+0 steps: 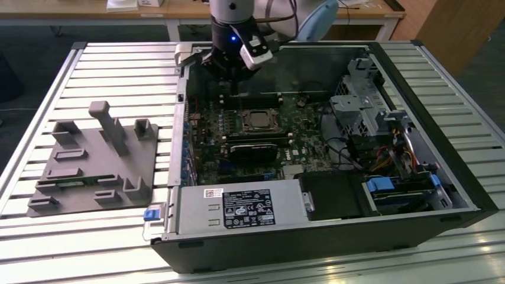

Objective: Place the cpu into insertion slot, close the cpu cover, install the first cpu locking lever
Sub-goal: 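Close the cpu cover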

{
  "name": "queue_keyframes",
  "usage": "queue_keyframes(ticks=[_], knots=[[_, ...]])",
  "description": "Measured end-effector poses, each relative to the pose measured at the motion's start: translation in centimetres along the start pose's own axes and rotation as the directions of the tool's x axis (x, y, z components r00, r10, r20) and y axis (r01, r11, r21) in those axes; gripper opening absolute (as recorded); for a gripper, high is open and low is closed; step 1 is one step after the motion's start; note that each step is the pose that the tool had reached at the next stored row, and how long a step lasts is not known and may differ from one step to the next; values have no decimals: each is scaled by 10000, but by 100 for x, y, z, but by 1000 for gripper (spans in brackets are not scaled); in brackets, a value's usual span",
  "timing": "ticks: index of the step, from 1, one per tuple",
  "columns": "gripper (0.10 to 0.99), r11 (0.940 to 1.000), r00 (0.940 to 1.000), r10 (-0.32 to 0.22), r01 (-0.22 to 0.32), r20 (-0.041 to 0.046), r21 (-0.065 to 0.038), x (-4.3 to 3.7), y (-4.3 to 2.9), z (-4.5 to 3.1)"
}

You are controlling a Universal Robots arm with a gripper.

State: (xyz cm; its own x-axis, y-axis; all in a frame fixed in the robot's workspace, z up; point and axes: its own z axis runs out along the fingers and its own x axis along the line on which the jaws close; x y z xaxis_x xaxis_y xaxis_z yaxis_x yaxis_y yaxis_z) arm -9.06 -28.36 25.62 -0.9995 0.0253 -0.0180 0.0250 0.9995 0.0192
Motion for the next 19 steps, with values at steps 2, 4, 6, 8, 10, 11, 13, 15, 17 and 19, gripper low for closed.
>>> queue_keyframes(ticks=[2,4,6,8,10,11,13,15,17,19], knots=[[106,10000,10000,0,0,-2,1,-58,7,2],[106,10000,10000,0,0,-4,1,-129,17,5],[106,10000,10000,-1,1,-5,1,-211,24,9],[106,10000,10000,-1,1,-6,2,-279,29,12],[106,10000,10000,-1,1,-6,2,-294,29,12],[106,10000,10000,-1,1,-6,2,-294,29,12],[106,10000,10000,0,0,-5,-16,-295,27,13],[106,9995,10000,5,-5,-12,-314,-296,17,15],[106,9978,10000,11,-13,-23,-664,-296,2,16],[106,9974,10000,12,-14,-23,-720,-296,-3,37]])
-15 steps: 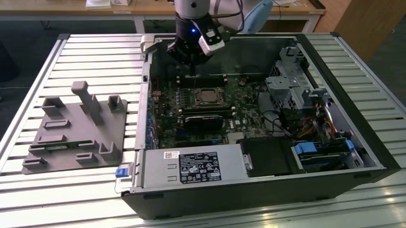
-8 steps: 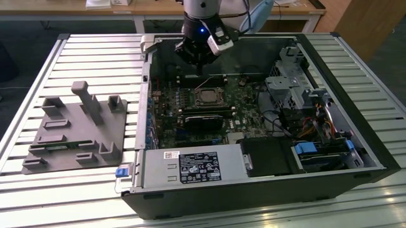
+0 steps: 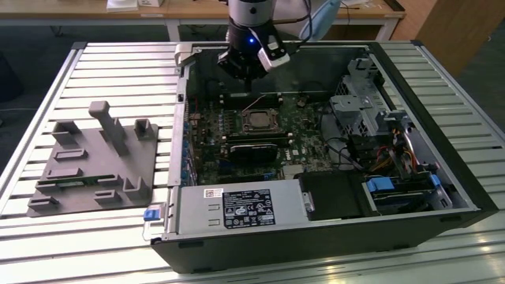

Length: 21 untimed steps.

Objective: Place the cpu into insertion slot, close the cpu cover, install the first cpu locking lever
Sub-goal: 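Close the cpu cover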

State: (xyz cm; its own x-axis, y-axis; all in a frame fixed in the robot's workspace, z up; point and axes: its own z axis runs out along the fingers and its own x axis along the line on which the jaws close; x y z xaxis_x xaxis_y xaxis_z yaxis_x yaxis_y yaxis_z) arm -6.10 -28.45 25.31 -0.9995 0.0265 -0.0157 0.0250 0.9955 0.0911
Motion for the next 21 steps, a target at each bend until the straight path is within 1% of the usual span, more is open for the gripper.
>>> queue_keyframes(ticks=[3,5,11,14,21], knots=[[106,10000,10000,-64,64,-6,5,-23,-3,40],[106,9996,9996,-272,272,-25,7,-33,-5,60],[106,9994,9994,-333,333,-31,6,-138,-11,157],[106,9994,9994,-335,335,-32,8,-177,-13,201],[106,9994,9994,-336,336,-31,7,-274,-15,251]])
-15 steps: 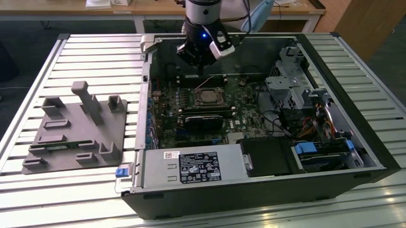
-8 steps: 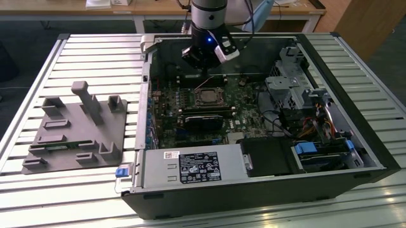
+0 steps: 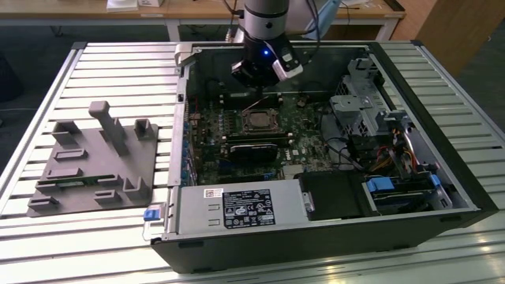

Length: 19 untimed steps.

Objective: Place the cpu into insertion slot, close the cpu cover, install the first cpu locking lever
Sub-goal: 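Close the cpu cover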

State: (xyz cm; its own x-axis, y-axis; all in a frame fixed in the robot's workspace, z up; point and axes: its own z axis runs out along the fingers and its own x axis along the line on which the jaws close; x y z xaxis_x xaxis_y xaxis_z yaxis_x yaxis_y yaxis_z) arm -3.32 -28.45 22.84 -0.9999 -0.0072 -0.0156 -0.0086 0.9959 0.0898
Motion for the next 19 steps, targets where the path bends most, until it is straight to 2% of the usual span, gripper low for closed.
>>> queue_keyframes(ticks=[4,8,13,17,19], knots=[[106,10000,10000,0,0,0,5,-32,-4,36],[106,10000,10000,-2,2,-1,60,-47,-9,66],[106,9998,10000,-4,4,-2,194,-59,-19,97],[106,9995,10000,-6,6,-5,322,-102,-22,126],[106,9994,10000,-5,6,-5,347,-122,-24,144]])
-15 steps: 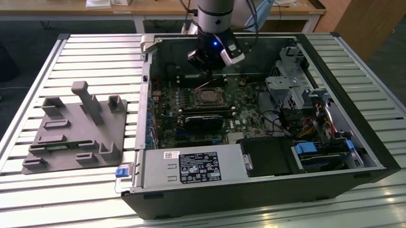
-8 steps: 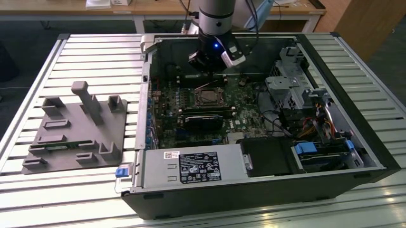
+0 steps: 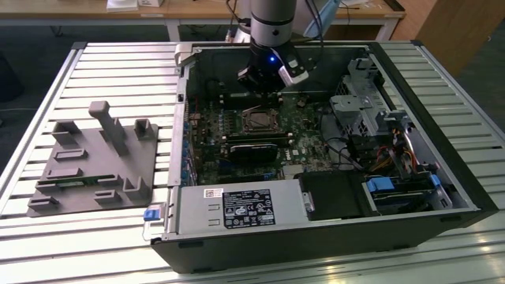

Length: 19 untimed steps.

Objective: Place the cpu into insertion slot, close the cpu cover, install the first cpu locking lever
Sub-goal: 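Close the cpu cover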

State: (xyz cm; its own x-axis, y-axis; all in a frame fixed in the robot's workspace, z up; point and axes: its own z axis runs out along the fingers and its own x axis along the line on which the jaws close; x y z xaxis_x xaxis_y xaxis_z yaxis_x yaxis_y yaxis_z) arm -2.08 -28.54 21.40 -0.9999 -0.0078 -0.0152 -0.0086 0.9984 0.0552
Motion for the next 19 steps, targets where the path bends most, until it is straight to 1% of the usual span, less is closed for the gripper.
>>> queue_keyframes(ticks=[6,12,18,19], knots=[[106,10000,10000,-1,1,-16,73,-37,-3,59],[106,9999,10000,0,0,-48,141,-46,-6,119],[106,9999,10000,0,0,-48,152,-46,-6,123],[106,9998,10000,0,1,-47,176,-47,-5,125]])
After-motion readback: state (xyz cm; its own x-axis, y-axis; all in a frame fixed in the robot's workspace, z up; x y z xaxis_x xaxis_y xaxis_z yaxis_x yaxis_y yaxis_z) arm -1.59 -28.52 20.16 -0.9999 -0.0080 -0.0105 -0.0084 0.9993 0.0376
